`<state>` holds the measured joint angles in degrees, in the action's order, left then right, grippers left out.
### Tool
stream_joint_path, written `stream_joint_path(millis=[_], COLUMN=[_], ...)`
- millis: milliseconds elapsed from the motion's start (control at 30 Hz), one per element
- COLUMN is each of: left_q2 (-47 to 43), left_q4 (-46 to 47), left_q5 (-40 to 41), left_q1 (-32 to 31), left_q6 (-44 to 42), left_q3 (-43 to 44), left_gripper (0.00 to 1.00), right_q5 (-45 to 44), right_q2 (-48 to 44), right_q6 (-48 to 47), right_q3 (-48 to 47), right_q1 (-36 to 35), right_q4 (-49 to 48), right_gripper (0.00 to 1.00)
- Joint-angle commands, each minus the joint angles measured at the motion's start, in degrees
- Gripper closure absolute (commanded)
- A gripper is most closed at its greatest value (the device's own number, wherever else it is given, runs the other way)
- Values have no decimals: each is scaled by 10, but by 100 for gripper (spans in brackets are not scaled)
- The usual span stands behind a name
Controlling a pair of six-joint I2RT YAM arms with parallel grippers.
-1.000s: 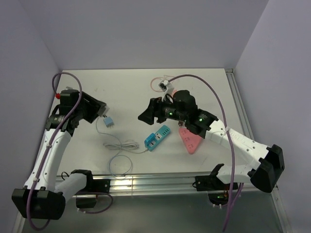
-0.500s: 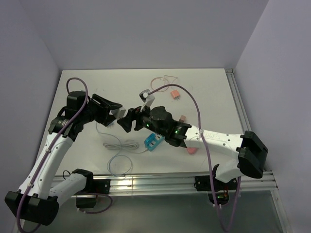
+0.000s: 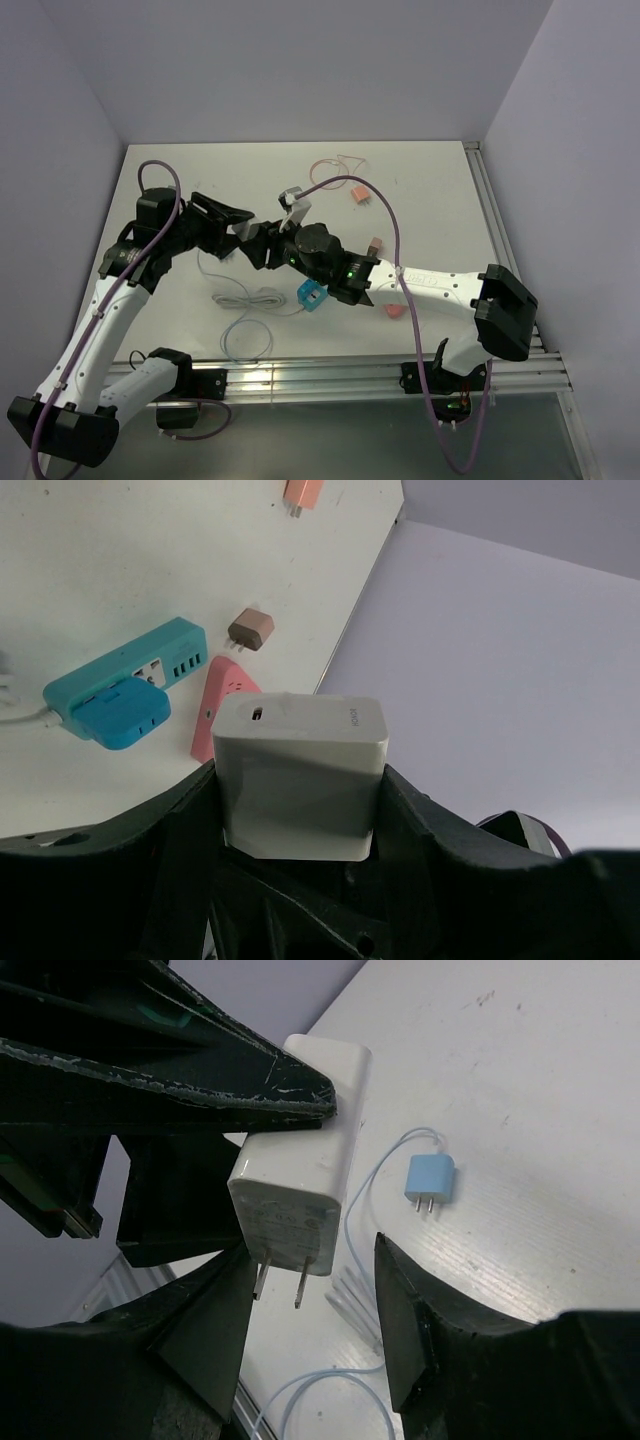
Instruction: Insert the plug
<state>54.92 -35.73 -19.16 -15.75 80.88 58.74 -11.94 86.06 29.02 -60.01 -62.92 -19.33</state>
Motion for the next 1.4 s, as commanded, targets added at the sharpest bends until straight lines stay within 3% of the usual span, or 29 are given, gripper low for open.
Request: stream_joint_path(millis=[0, 133, 267, 400, 933, 1033, 1100, 1133, 1233, 1333, 1367], left_q2=[-18, -16, -13, -8, -7, -7, -9, -9, -10, -15, -17], left_q4=[21, 15, 14, 24, 32, 36, 37, 43, 52, 73, 71], left_q5=[-26, -12, -4, -7, -18, -20, -19, -21, -29, -30, -26], left_q1=[-11, -15, -14, -15, -18, -19, -19, -19, -19, -19, -19], left_q6=[16, 9, 2, 2, 9, 7, 0, -3, -19, -57, -90], left_q3=[-1, 1, -6, -11, 0, 1, 2, 1, -5, -8, -6], left_gripper=[100, 100, 100, 100, 100, 100, 100, 100, 86, 33, 6], right_q5=[-48, -29, -41, -58, -21, -23, -22, -21, -15, -13, 0], right_q2=[-12, -20, -48, -63, -4, 8, 15, 17, 17, 1, -6], right_q6=[-5, -3, 13, 7, 33, 39, 40, 47, 70, 93, 97], right_q3=[-17, -6, 18, 25, -20, -34, -41, -45, -46, -26, -19], right_q1=[2, 3, 2, 3, 13, 12, 13, 13, 19, 26, 33], right_q4=[-59, -61, -75, -77, -68, -54, -36, -29, -15, -5, -4], right_gripper=[43, 44, 31, 26, 39, 52, 72, 96, 100, 100, 100])
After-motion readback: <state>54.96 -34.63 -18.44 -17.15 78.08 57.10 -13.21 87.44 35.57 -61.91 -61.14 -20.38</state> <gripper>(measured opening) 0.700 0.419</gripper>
